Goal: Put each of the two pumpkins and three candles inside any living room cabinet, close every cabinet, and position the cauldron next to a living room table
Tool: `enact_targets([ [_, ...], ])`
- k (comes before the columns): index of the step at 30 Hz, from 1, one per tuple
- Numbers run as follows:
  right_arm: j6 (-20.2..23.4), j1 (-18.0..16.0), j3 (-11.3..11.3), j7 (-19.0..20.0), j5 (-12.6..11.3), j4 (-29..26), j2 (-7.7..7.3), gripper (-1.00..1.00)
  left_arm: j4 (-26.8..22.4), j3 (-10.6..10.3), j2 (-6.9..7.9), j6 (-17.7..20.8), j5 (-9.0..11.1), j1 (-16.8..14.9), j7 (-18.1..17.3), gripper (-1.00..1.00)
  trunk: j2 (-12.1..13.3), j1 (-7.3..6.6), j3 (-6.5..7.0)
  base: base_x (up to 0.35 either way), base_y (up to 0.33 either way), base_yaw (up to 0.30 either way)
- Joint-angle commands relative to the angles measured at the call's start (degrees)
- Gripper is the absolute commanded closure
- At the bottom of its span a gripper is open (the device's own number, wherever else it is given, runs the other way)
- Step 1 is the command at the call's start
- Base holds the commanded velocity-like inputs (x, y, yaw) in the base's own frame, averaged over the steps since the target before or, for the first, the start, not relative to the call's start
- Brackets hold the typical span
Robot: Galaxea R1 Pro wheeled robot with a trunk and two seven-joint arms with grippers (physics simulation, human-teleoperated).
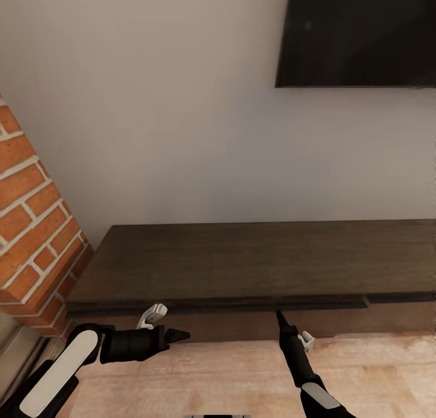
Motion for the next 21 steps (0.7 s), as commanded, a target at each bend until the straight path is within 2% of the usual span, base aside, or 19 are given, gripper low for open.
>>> enact_targets([
  [1,-0.8,-0.1,0.5,1.9,-0.1,-0.1,-0.02,1.00,0.0,-0.1,0.04,0.0,0.6,0.0,0.6,-1.00,0.0,-0.04,-0.03,-0.196,0.000,0.000],
  [21,-0.8,-0.1,0.5,1.9,-0.1,-0.1,-0.02,1.00,-0.1,-0.1,0.04,0.0,0.6,0.0,0.6,-1.00,0.0,-0.04,-0.03,-0.207,0.000,0.000],
])
